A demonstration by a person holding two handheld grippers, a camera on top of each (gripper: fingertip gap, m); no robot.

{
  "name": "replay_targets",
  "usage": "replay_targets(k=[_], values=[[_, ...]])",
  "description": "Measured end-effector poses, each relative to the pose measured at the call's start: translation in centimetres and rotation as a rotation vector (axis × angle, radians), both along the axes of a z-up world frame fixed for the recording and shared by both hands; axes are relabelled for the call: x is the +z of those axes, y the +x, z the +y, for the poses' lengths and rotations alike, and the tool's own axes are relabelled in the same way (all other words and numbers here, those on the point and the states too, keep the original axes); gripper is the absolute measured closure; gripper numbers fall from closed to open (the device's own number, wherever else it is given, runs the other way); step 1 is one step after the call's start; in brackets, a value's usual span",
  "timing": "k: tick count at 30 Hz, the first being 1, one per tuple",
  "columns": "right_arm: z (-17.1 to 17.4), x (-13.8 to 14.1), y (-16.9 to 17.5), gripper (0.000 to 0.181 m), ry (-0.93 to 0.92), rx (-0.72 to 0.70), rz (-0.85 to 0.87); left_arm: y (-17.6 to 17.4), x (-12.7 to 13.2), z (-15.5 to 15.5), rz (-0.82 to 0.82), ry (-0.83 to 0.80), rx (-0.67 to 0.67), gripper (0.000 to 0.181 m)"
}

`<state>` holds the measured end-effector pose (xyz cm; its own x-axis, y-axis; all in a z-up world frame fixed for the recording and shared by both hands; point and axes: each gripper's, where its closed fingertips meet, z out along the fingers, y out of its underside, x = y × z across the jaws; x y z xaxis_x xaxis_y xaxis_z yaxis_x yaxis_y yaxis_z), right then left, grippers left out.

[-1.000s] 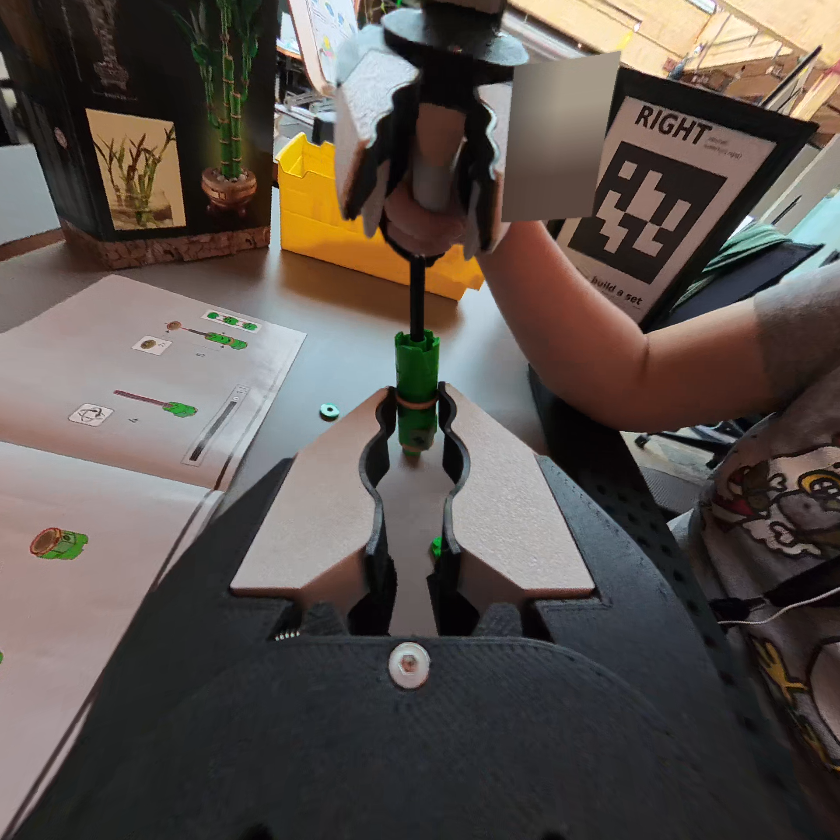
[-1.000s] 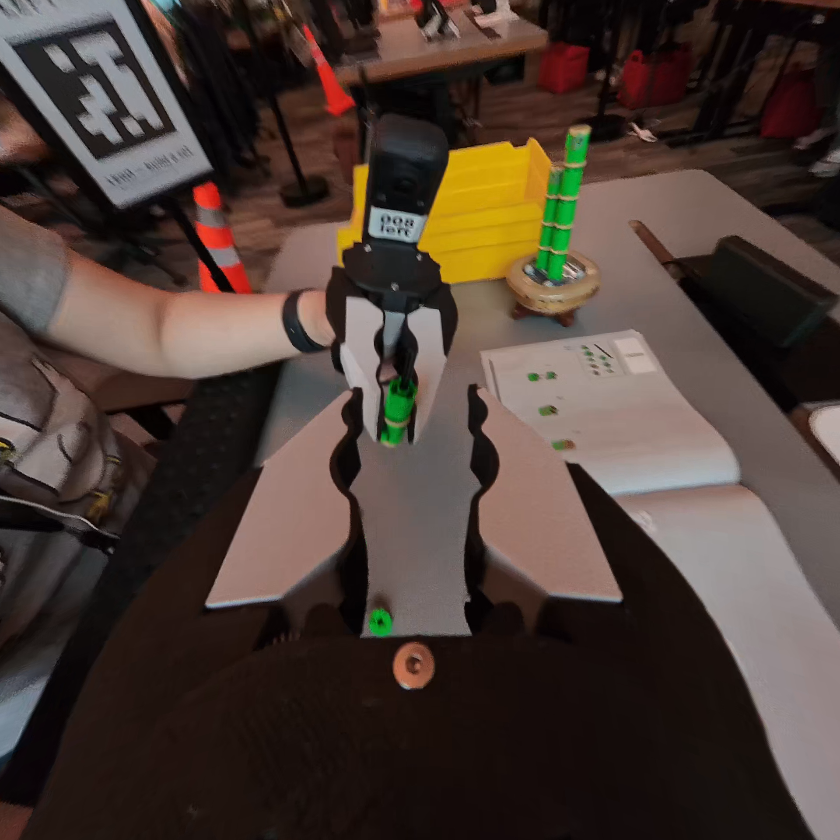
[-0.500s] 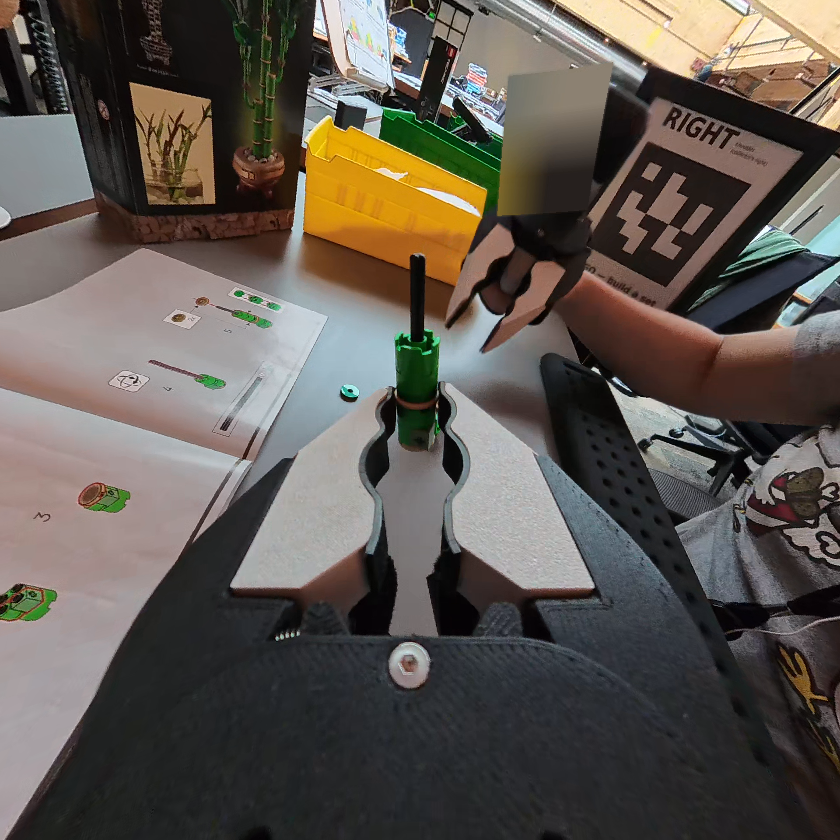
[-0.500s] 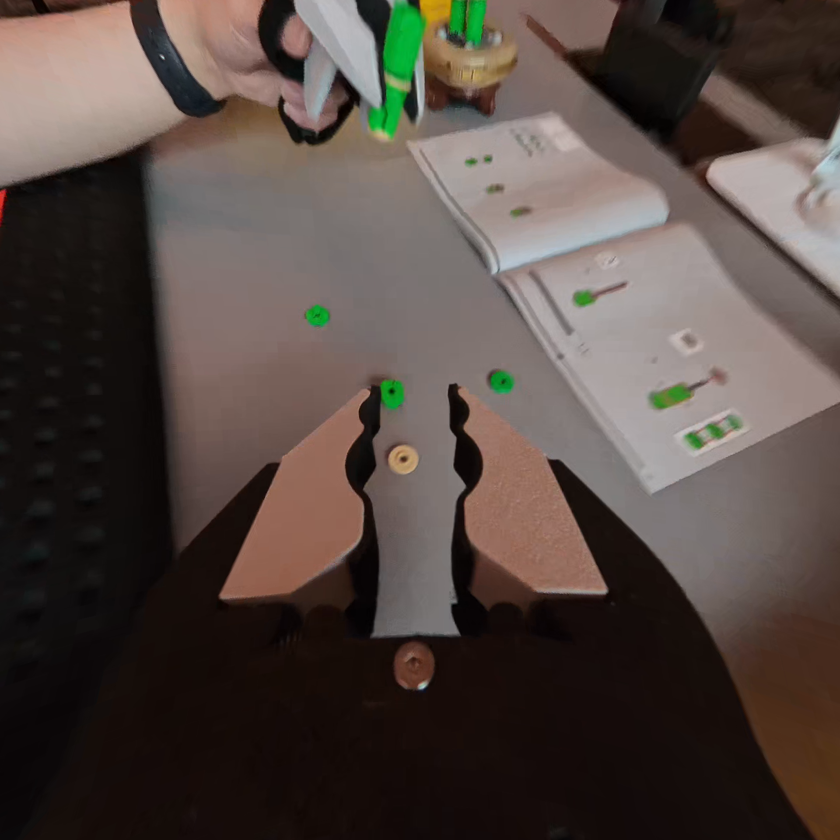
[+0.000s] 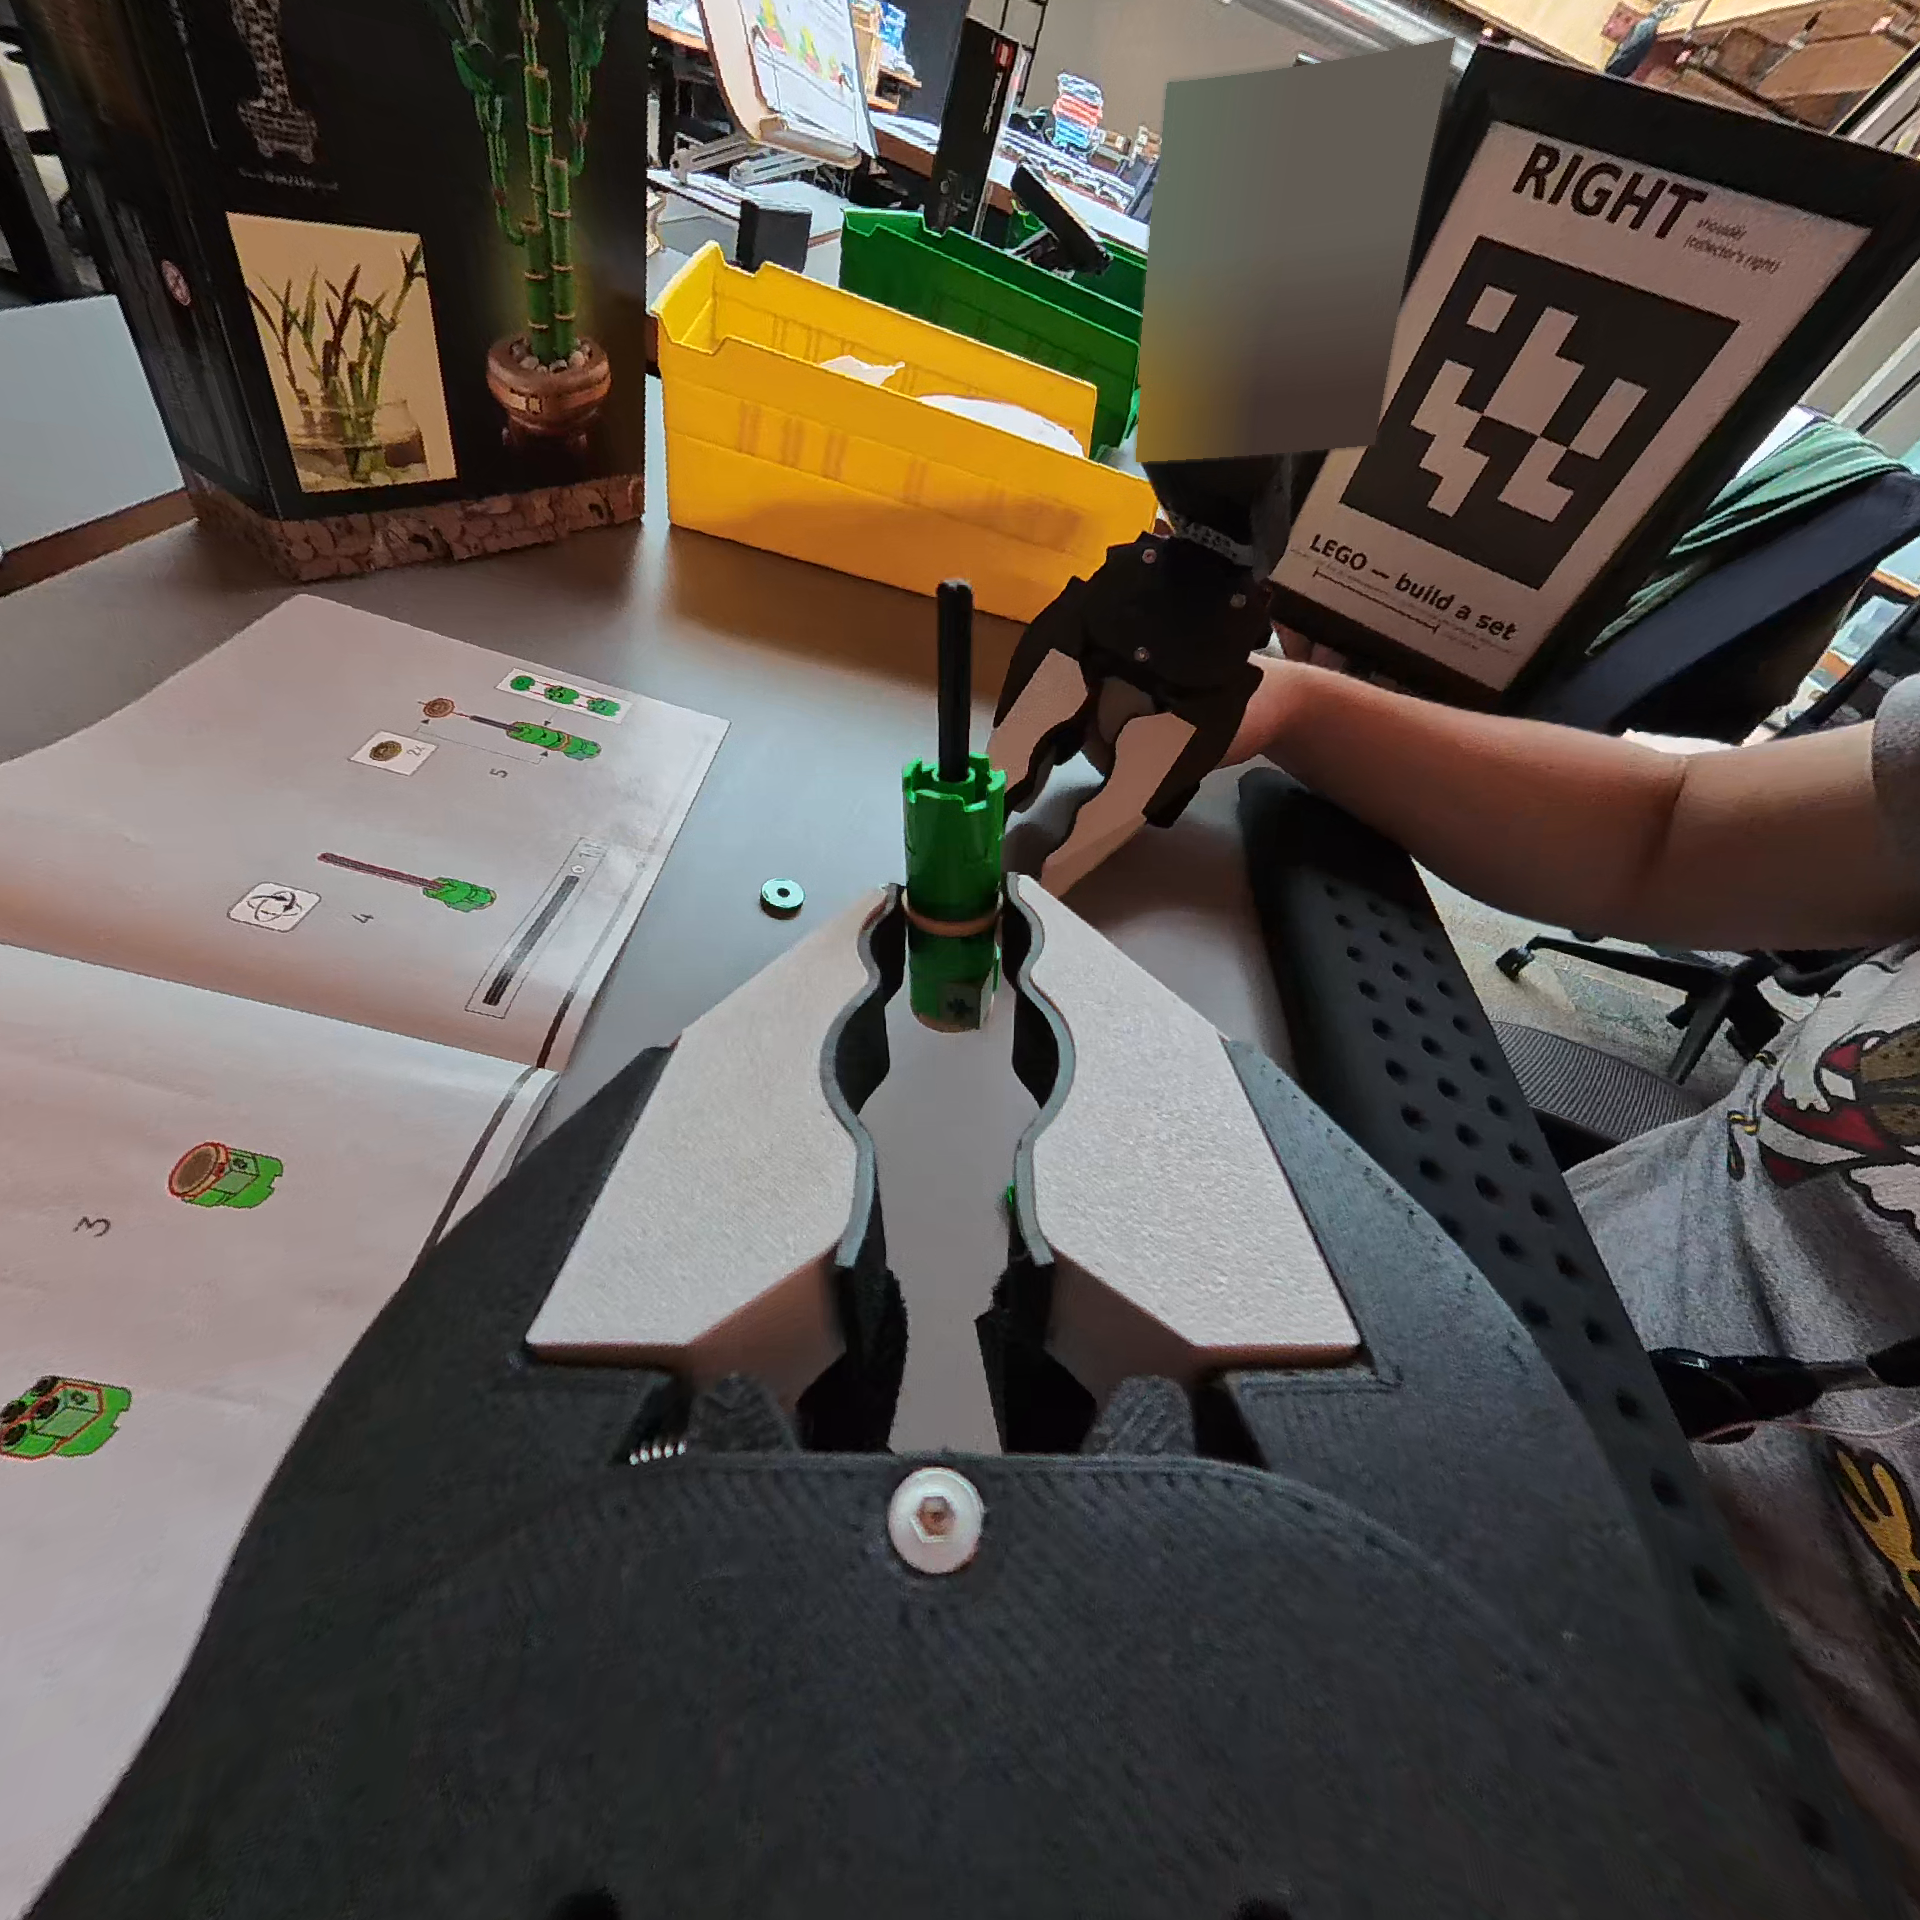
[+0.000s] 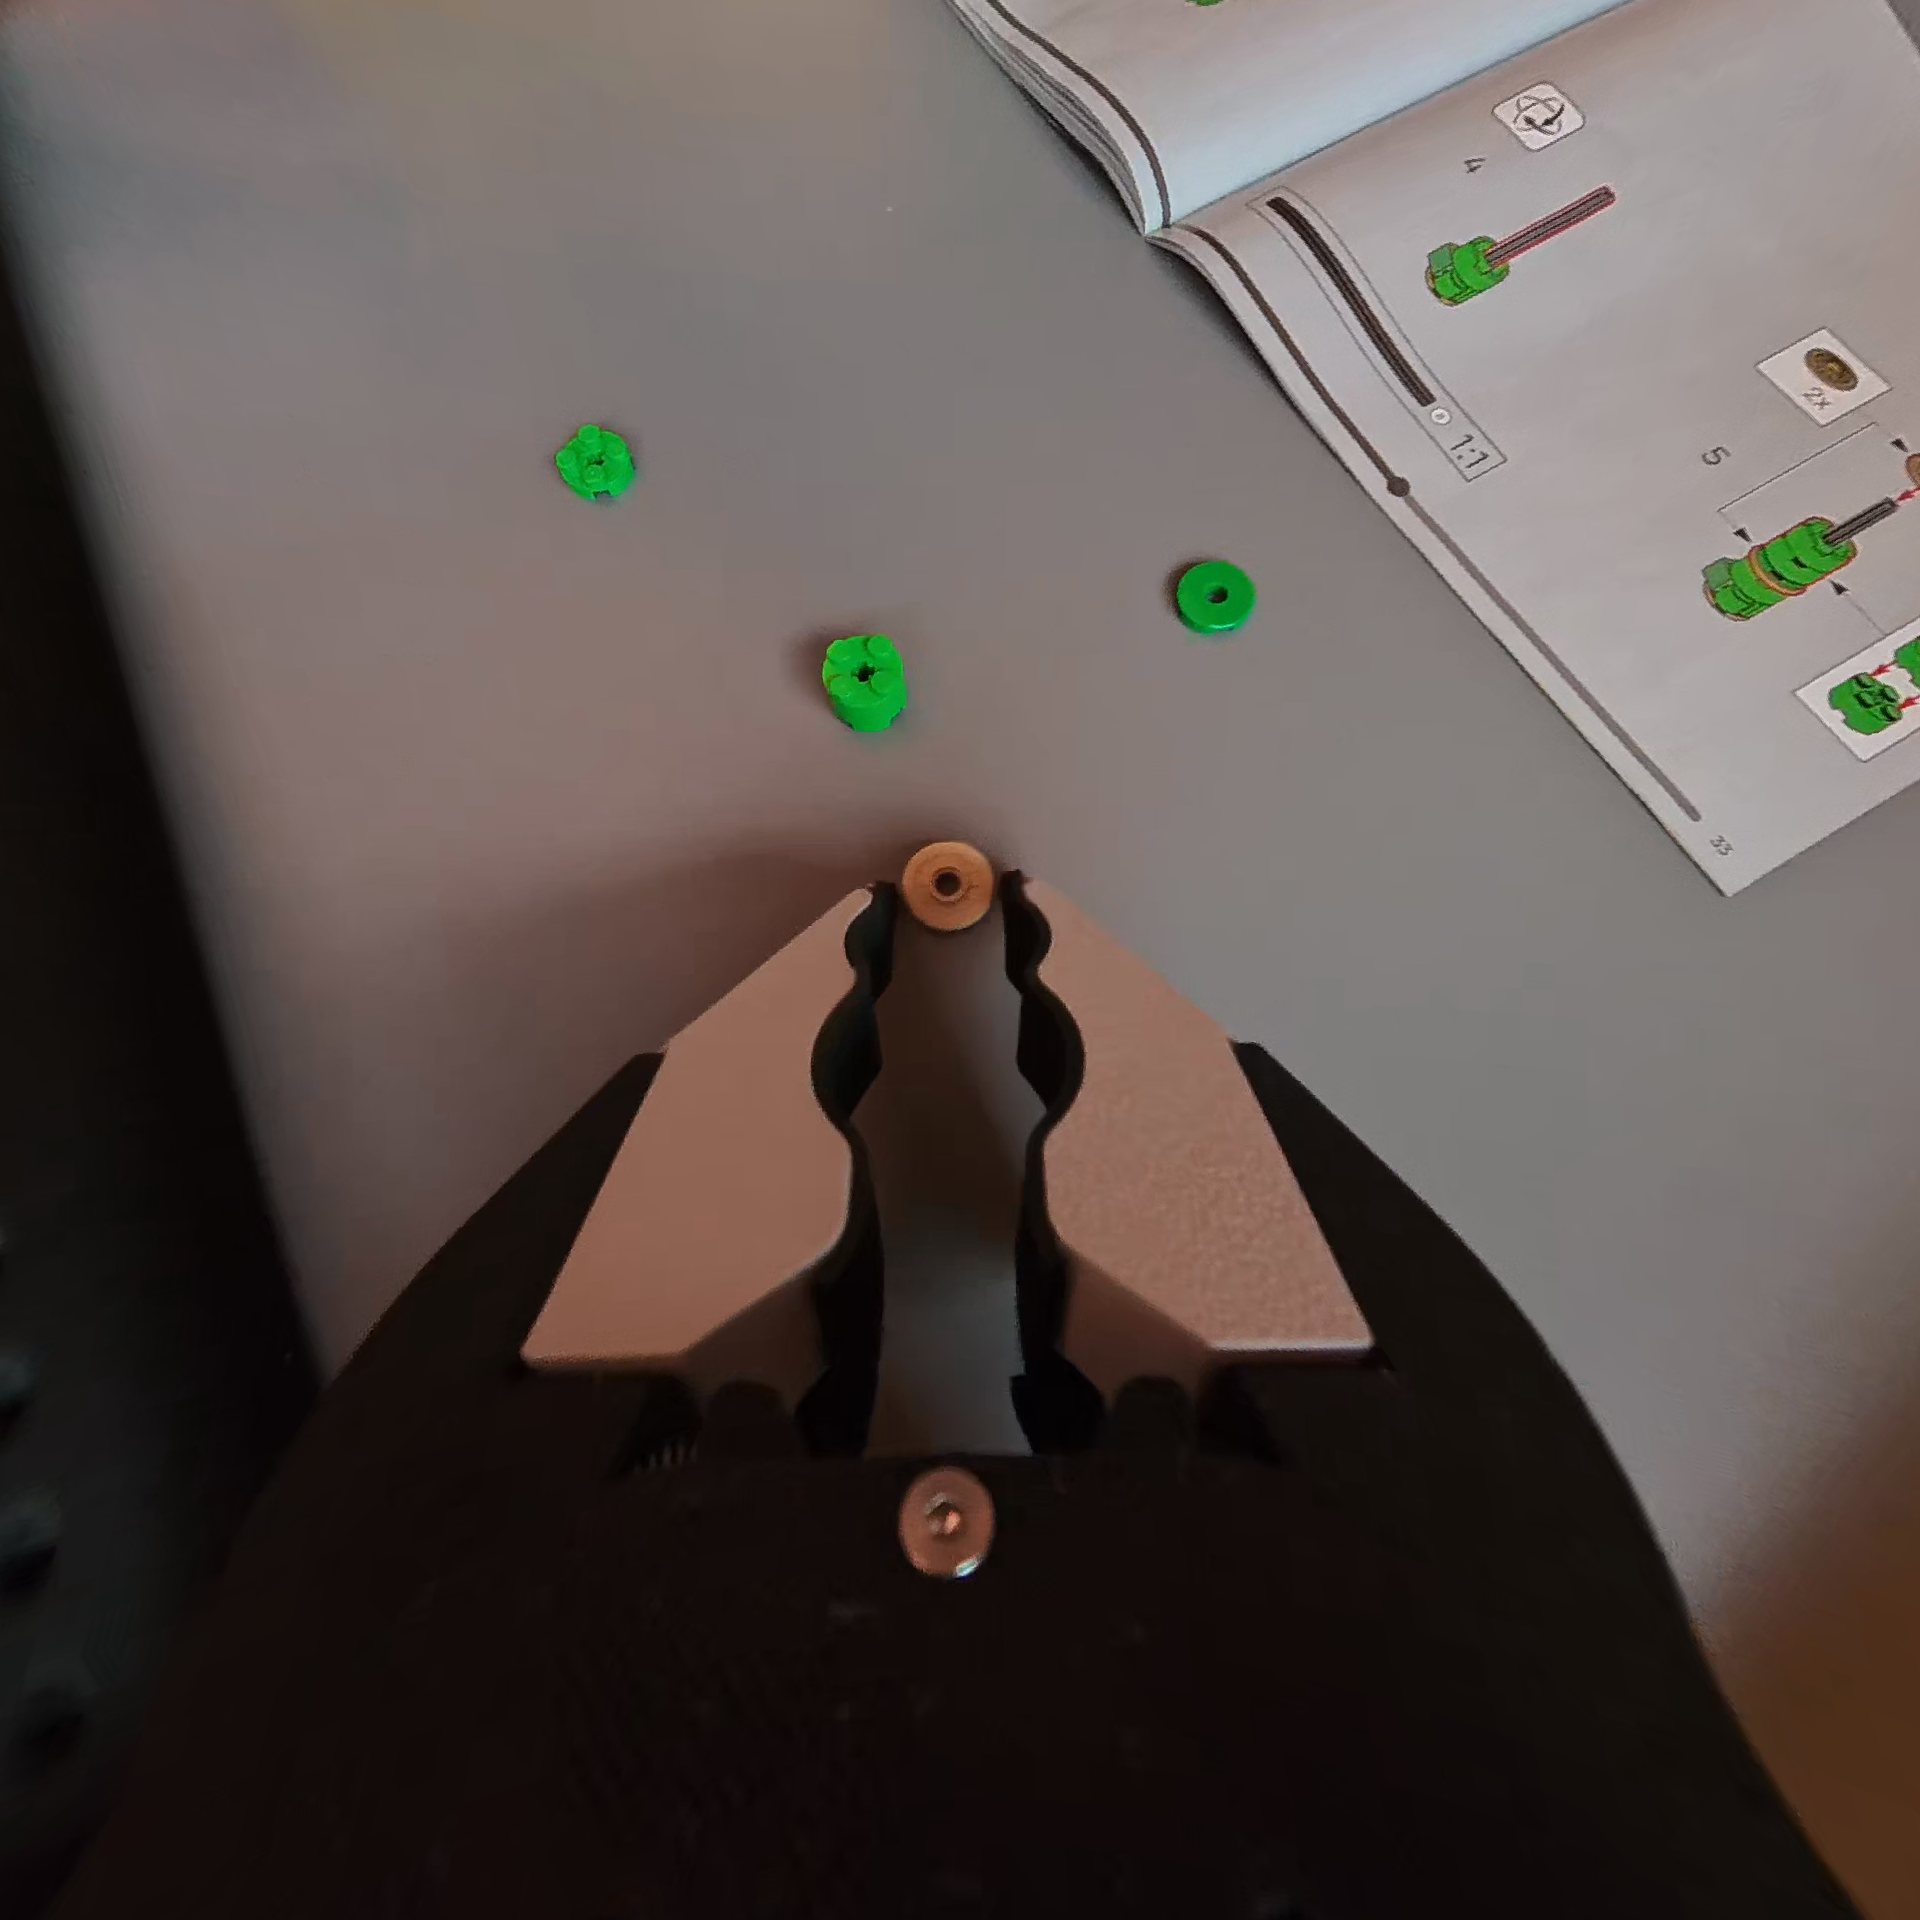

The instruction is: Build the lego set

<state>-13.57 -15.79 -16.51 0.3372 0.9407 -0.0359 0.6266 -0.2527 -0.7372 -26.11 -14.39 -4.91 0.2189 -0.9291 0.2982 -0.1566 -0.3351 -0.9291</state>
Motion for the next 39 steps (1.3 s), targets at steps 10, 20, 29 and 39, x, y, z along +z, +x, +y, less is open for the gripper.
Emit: replay_targets(k=[10, 20, 29, 39], values=[[-0.1, 0.1, 0.0, 0.165, 0.093, 0.006, 0.009, 0.5, 1.3, -0.7, -0.07, 0.014, -0.032, 0.165], [0.5, 1.1, 0.6, 0.165, 0.231, 0.002, 0.027, 0.4, 0.6, -0.3, -0.039, -0.002, -0.006, 0.165], [0.7, 1.0, 1.0, 0.165, 0.304, 0.005, -0.012, 0.1, 1.1, -0.1, -0.086, -0.018, -0.005, 0.165], [0.8, 0.8, 1.3, 0.165, 0.327, 0.004, -0.038, -0.6, 0.8, 0.5, -0.055, -0.01, 0.028, 0.165]])
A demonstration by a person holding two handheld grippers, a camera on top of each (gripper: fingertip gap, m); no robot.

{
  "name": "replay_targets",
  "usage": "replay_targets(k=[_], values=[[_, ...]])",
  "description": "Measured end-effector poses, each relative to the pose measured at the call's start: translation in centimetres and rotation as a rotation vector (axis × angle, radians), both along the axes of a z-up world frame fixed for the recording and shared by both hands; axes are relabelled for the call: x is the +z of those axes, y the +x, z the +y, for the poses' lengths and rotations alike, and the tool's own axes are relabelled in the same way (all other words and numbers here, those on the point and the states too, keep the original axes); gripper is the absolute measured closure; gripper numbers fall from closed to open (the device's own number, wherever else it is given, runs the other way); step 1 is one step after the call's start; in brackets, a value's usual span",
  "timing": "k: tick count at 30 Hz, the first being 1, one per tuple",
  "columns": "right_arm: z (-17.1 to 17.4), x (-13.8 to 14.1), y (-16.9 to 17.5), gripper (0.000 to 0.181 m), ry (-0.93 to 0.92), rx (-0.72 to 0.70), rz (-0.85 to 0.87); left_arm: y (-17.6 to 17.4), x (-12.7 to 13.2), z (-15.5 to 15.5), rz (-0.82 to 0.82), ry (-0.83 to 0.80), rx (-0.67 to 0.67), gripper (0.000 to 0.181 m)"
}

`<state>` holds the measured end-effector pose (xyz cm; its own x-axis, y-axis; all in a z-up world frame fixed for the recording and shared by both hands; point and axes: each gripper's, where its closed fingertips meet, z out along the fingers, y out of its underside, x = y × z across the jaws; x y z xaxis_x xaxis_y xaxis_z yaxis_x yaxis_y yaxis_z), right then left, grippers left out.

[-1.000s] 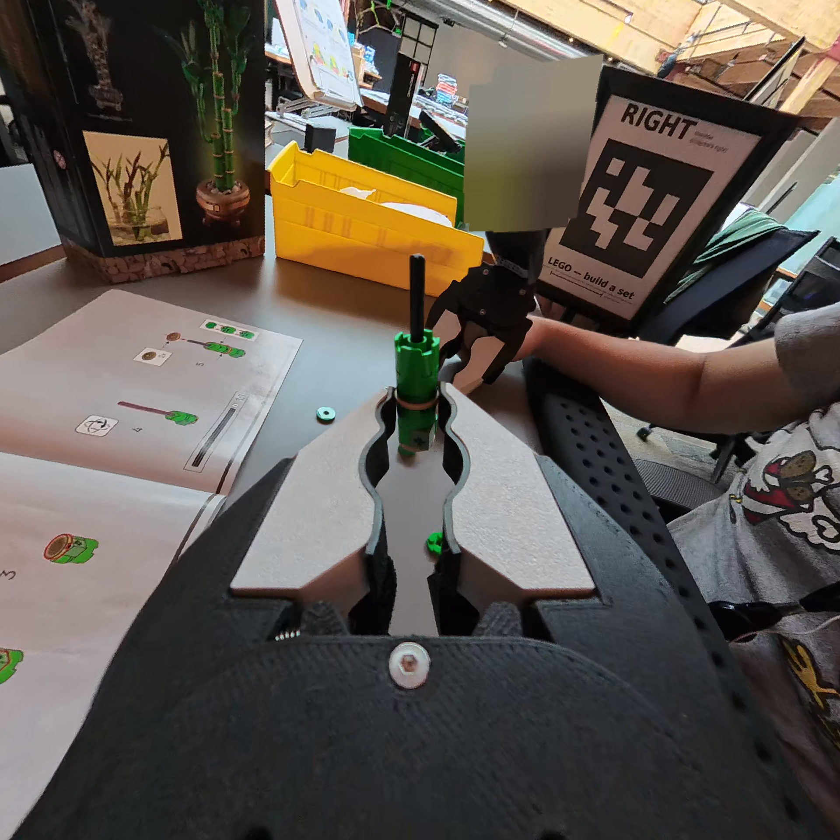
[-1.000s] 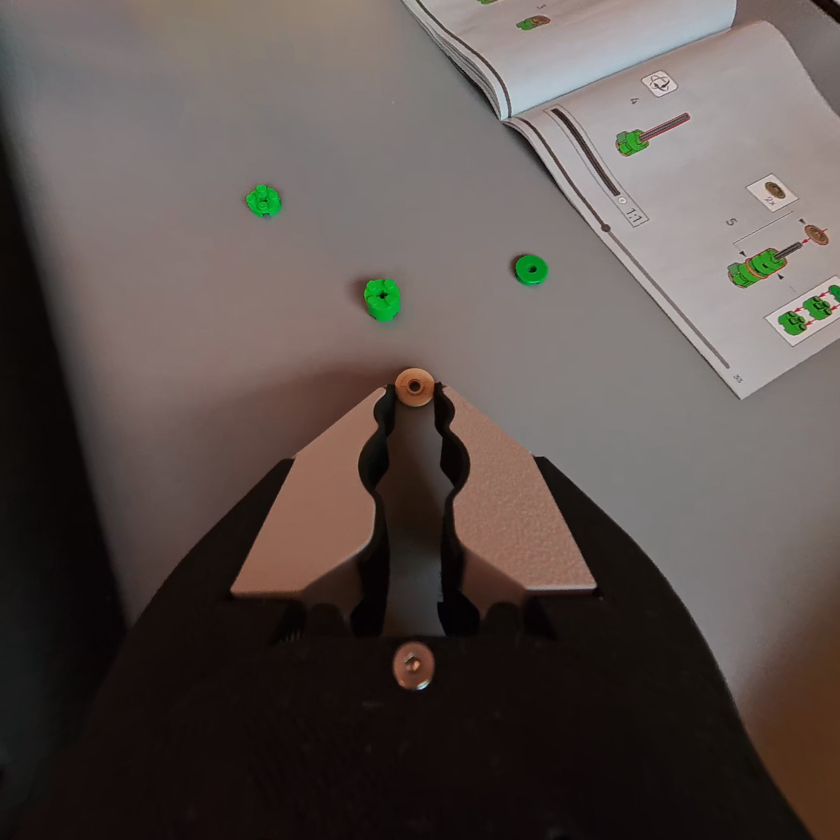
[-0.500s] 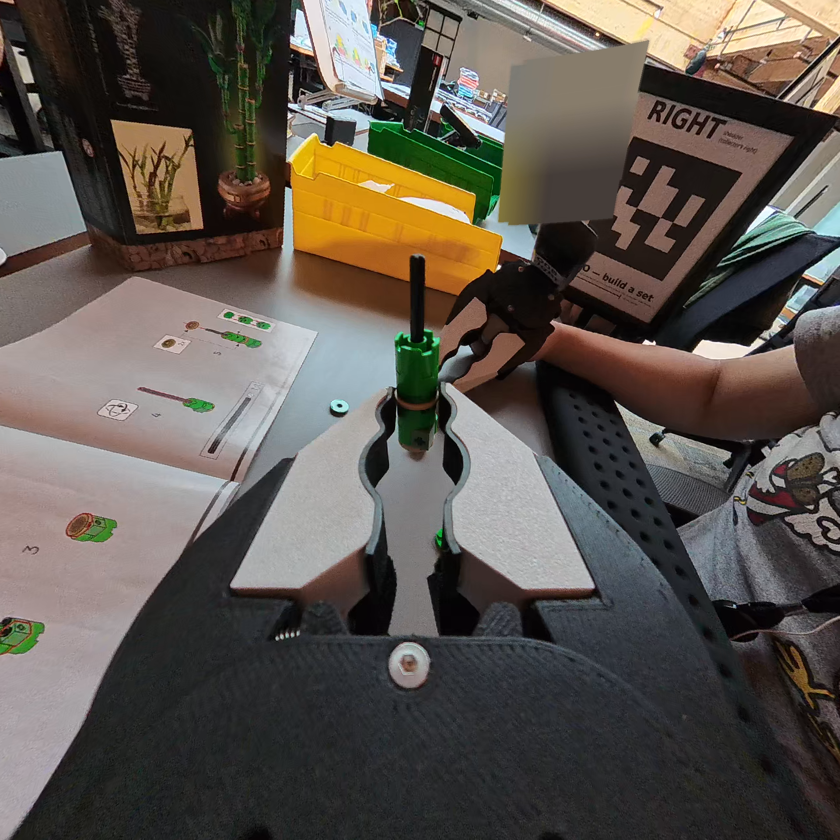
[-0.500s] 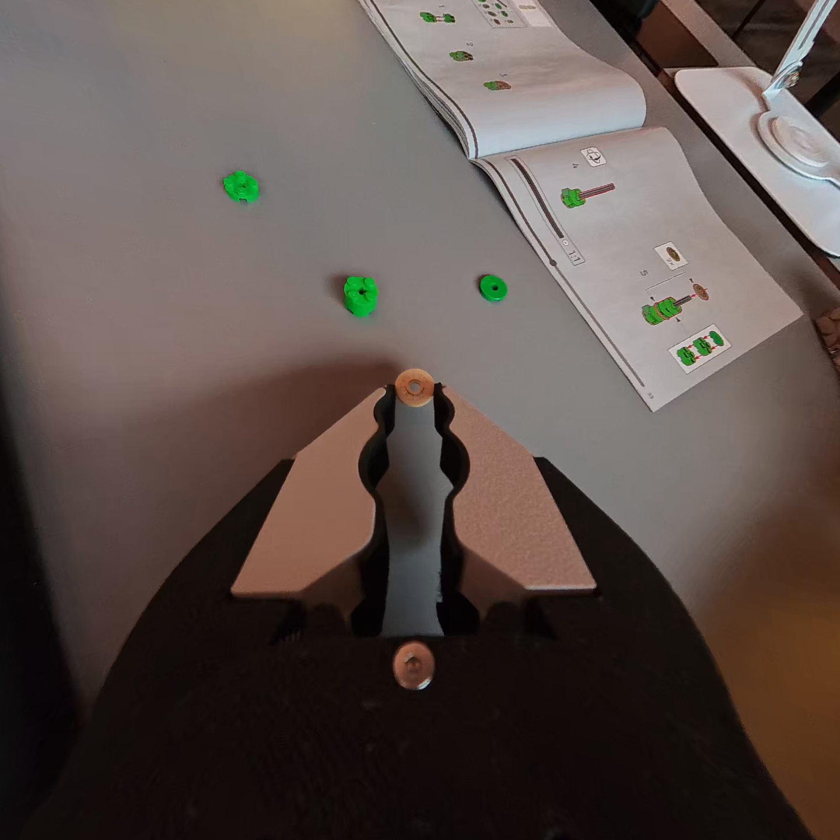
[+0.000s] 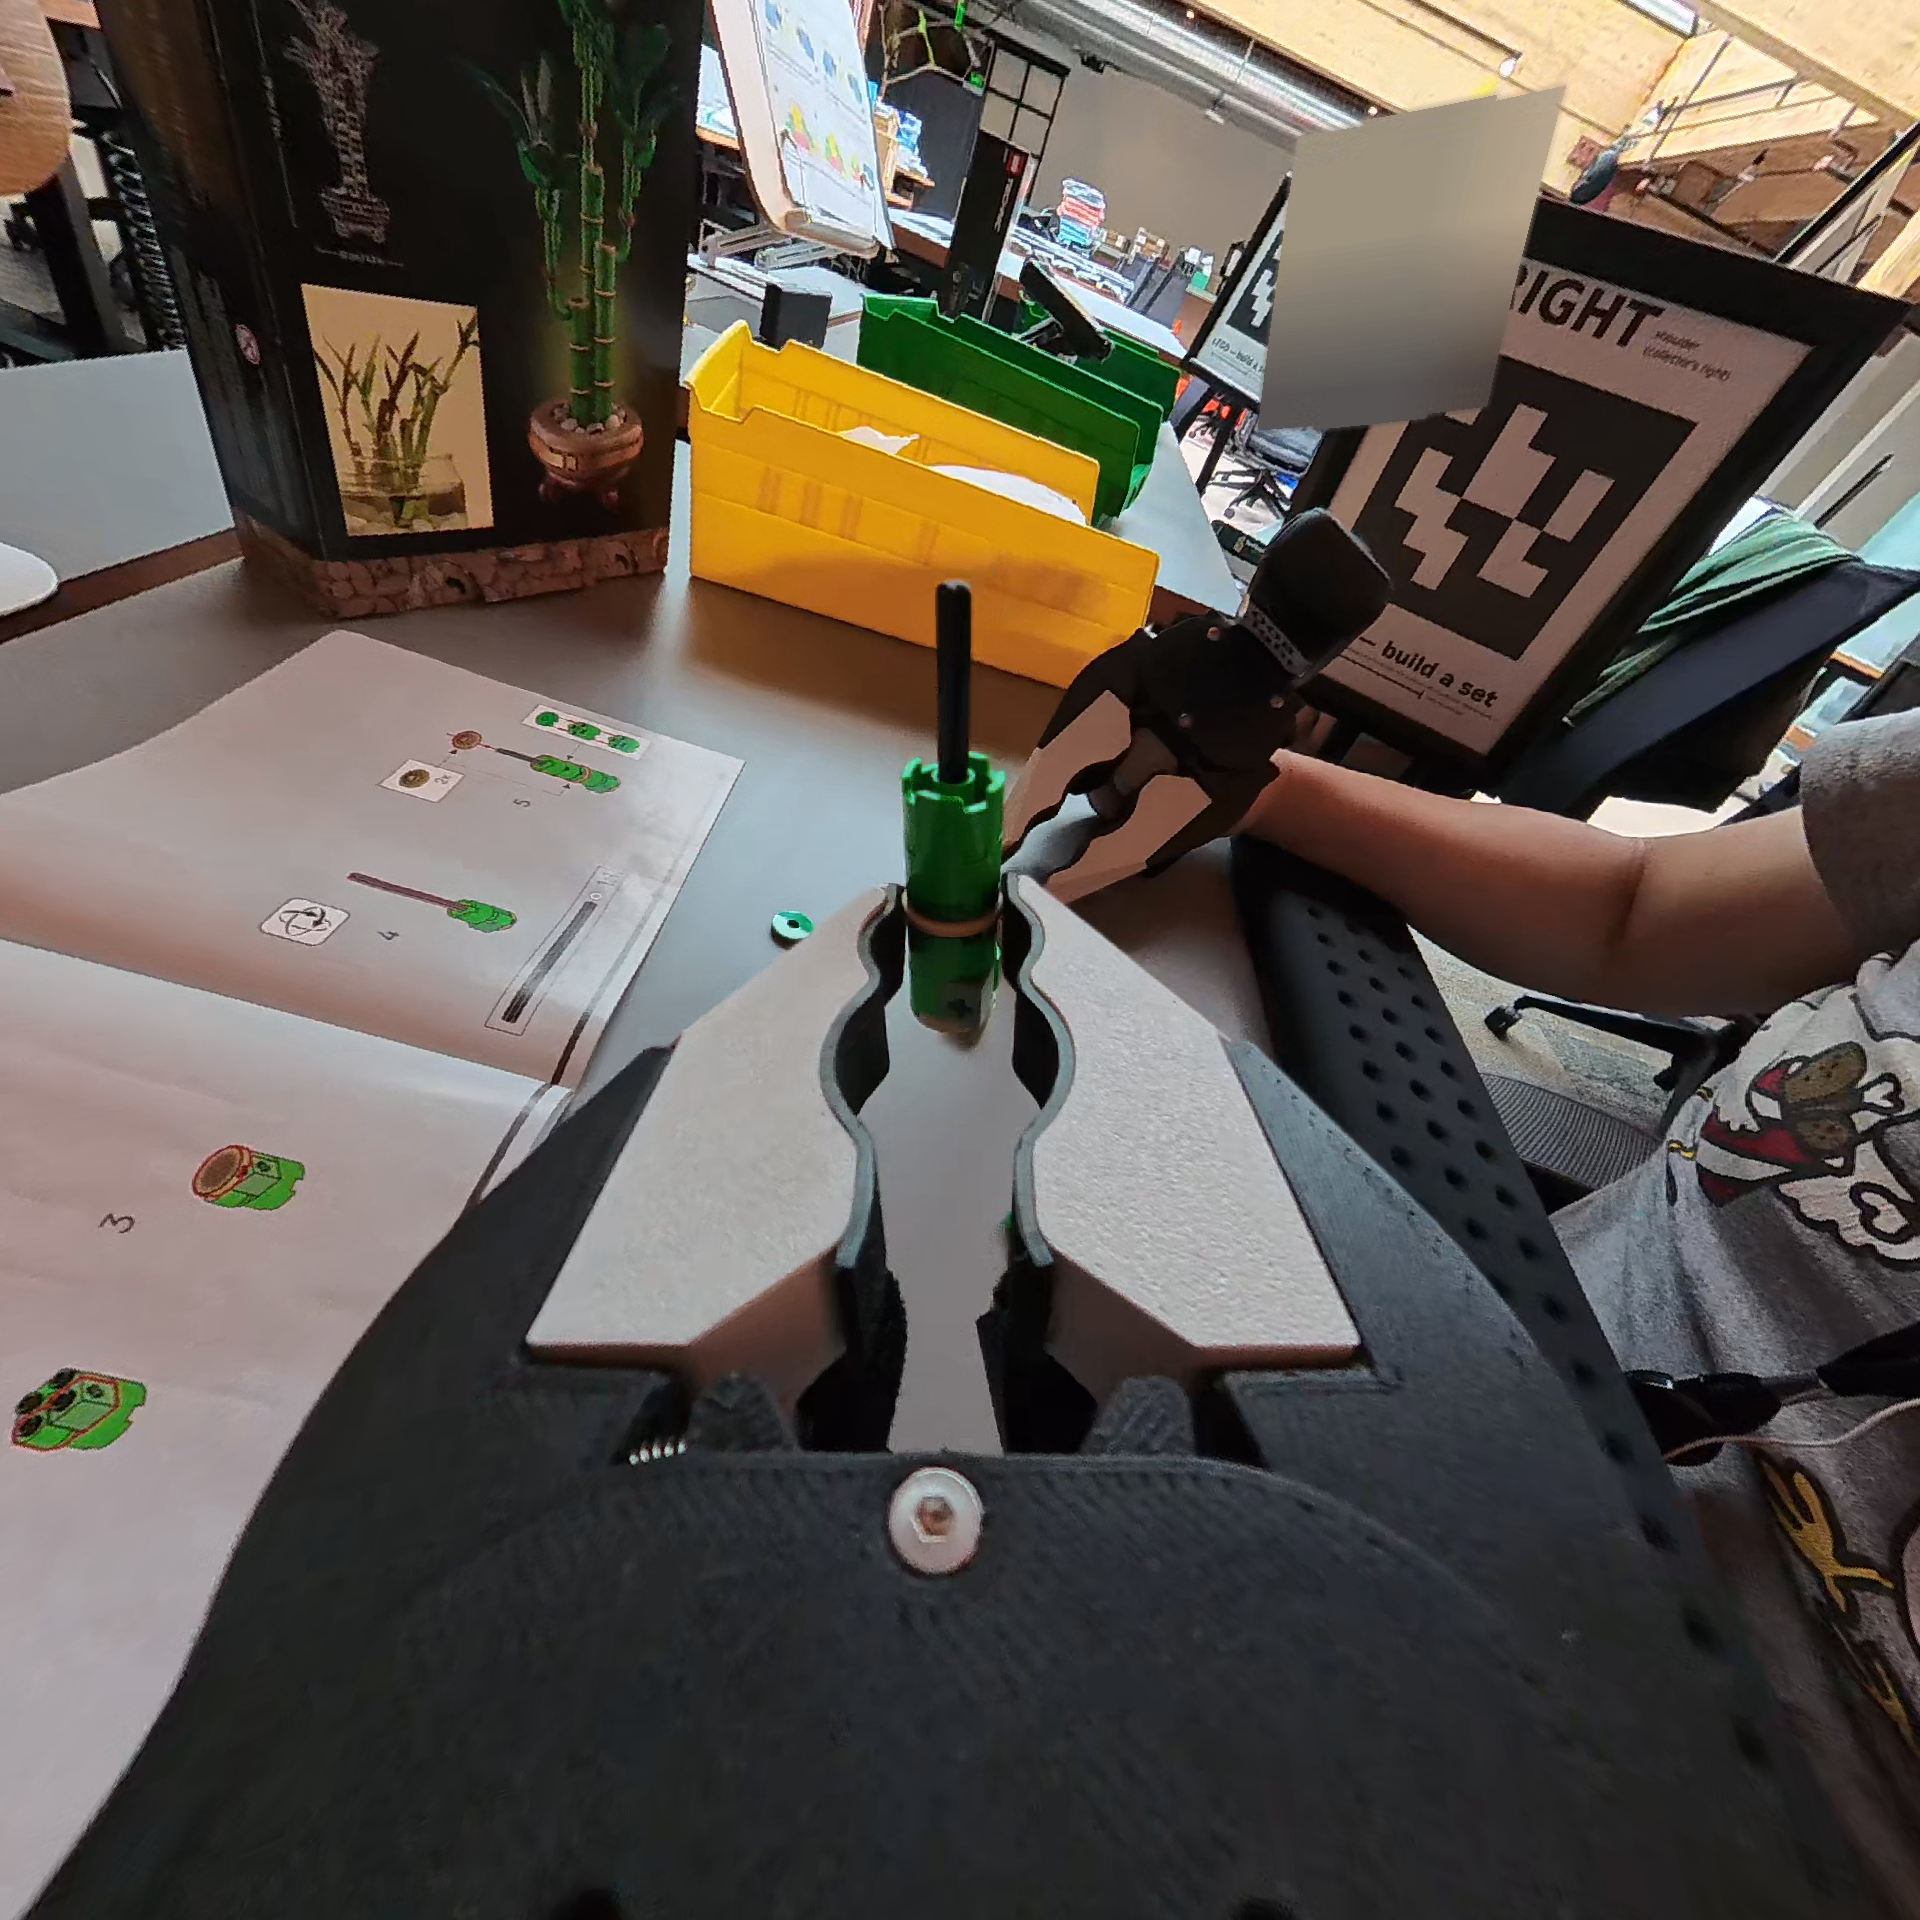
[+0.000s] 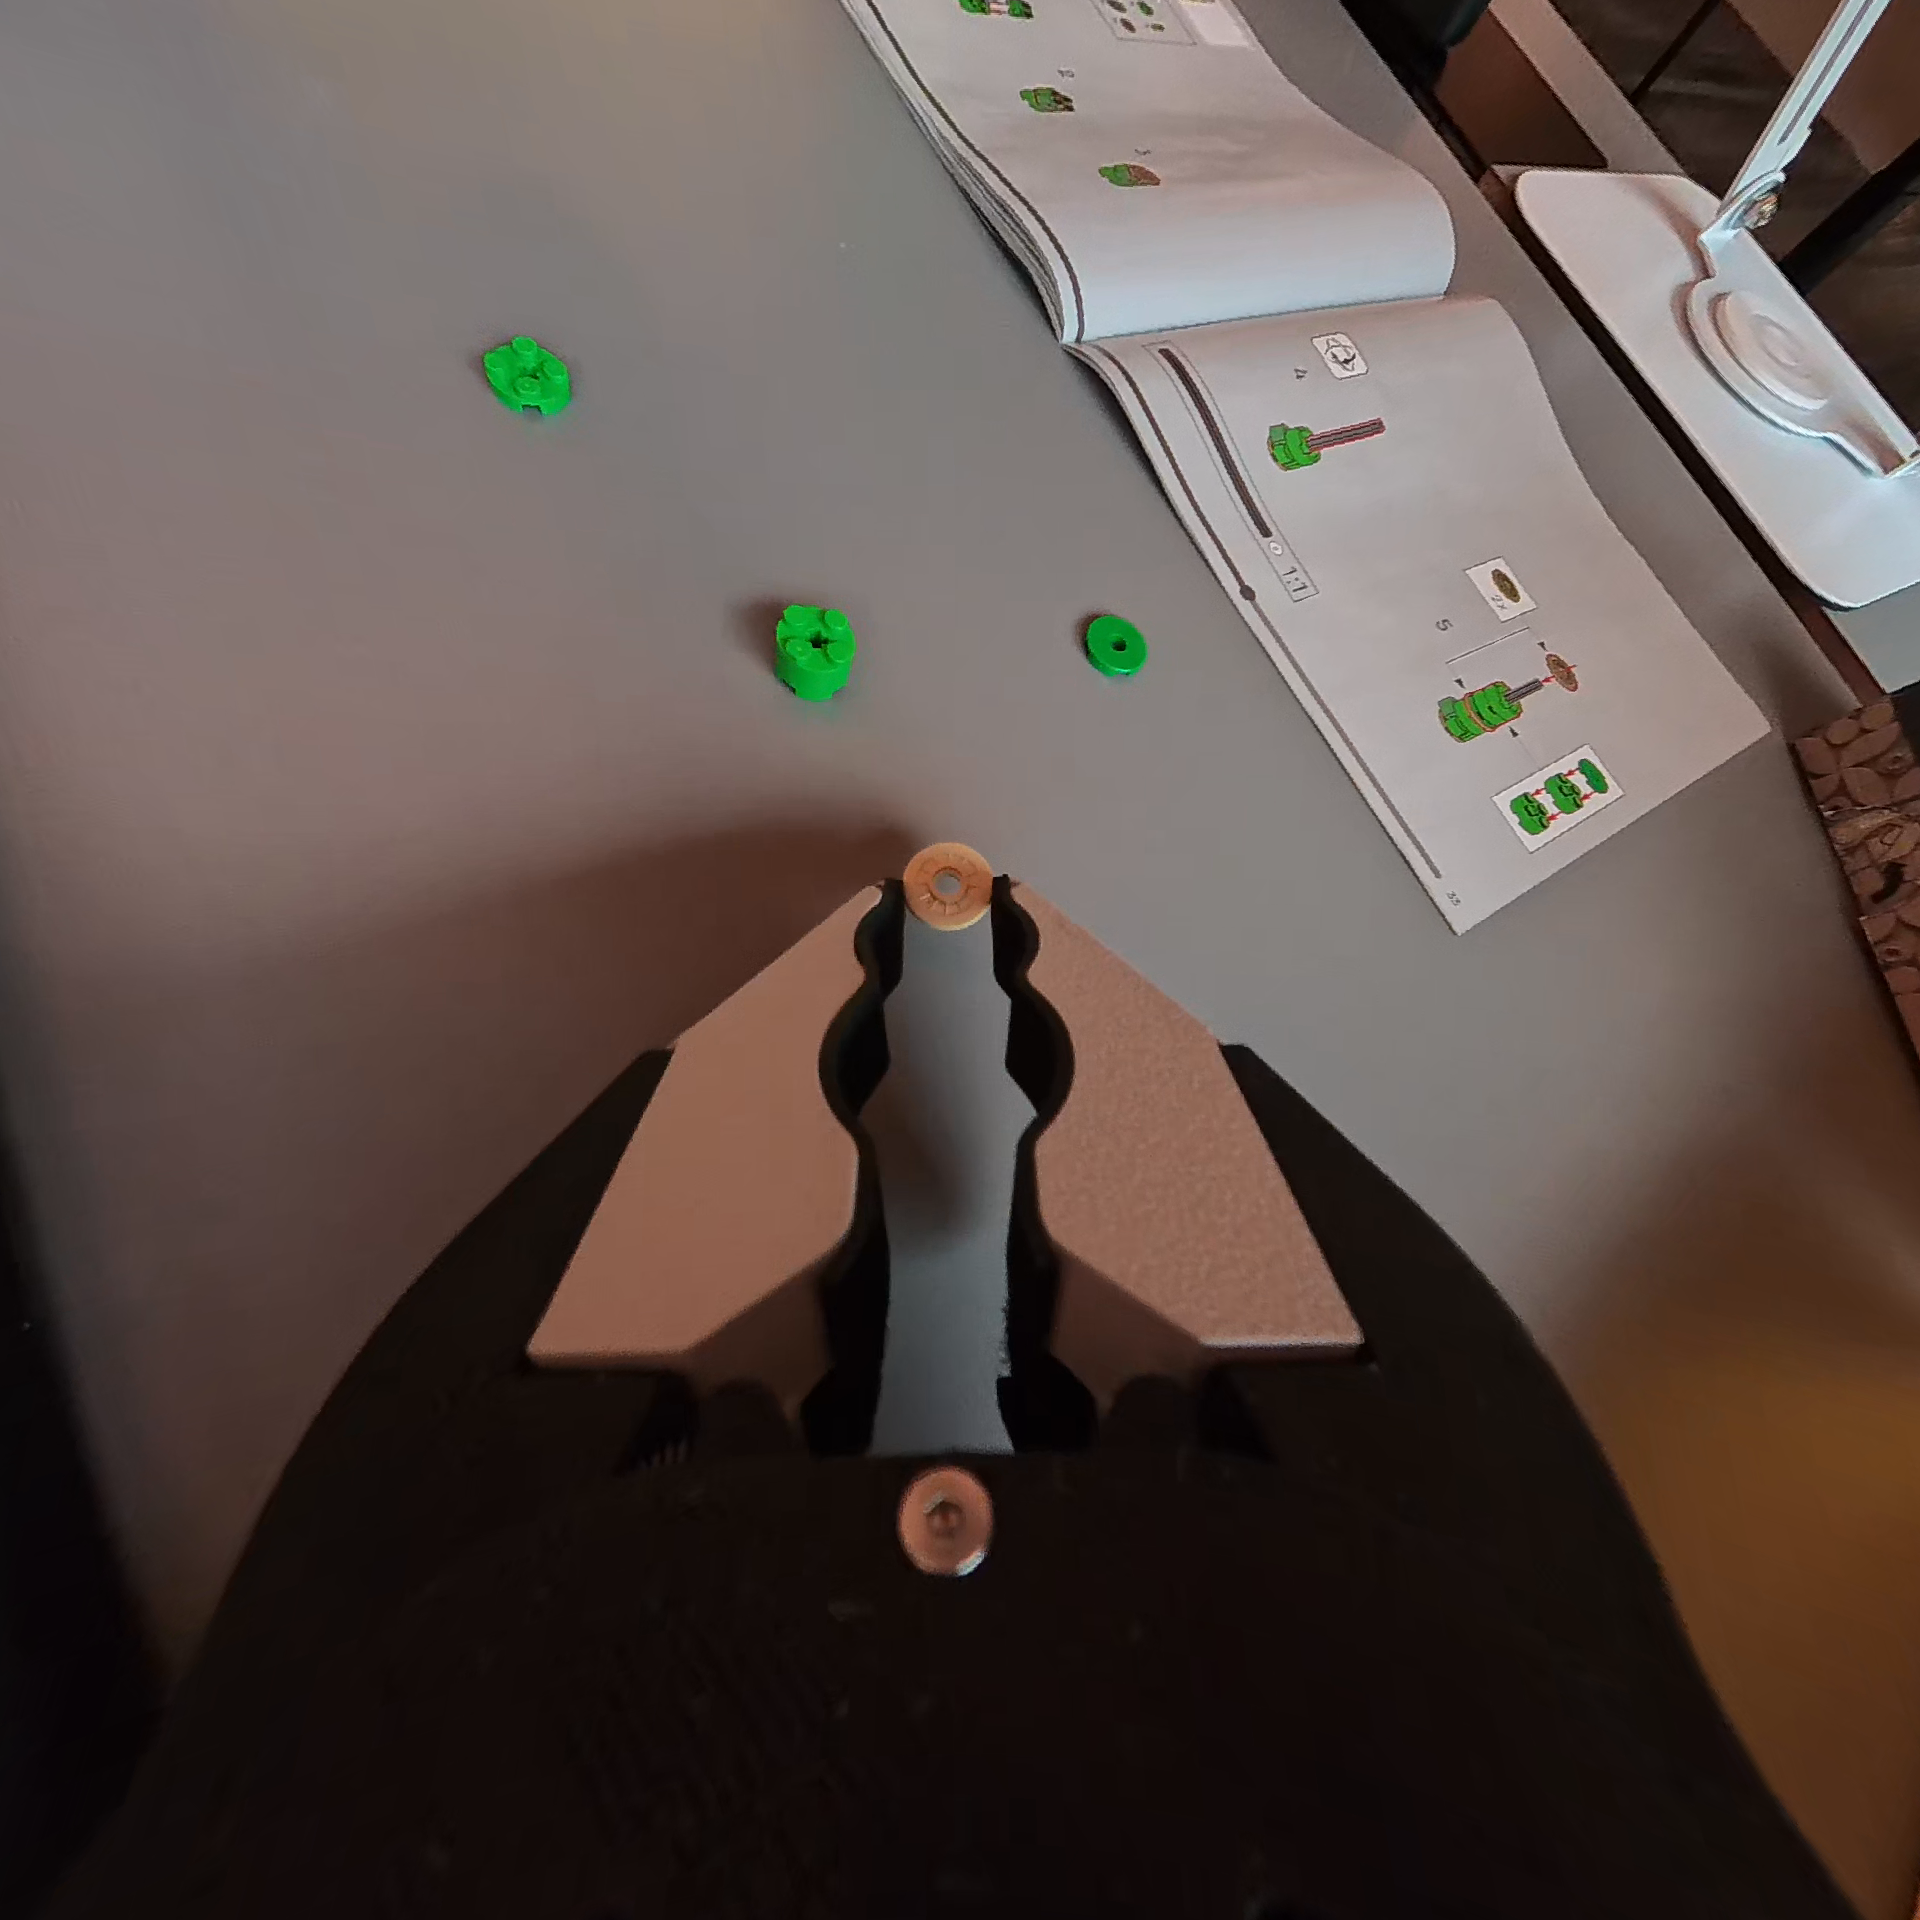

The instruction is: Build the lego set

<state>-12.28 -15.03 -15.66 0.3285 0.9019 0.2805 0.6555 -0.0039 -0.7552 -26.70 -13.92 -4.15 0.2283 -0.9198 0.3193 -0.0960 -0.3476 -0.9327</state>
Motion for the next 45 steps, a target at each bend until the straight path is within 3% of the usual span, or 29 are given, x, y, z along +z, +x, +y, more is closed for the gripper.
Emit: replay_targets(k=[45], values=[[0.35, -0.29, 0.67, 0.165, 0.077, -0.011, -0.091, -0.66, 0.06, 0.31, 0.004, -0.022, 0.016, 0.165]])
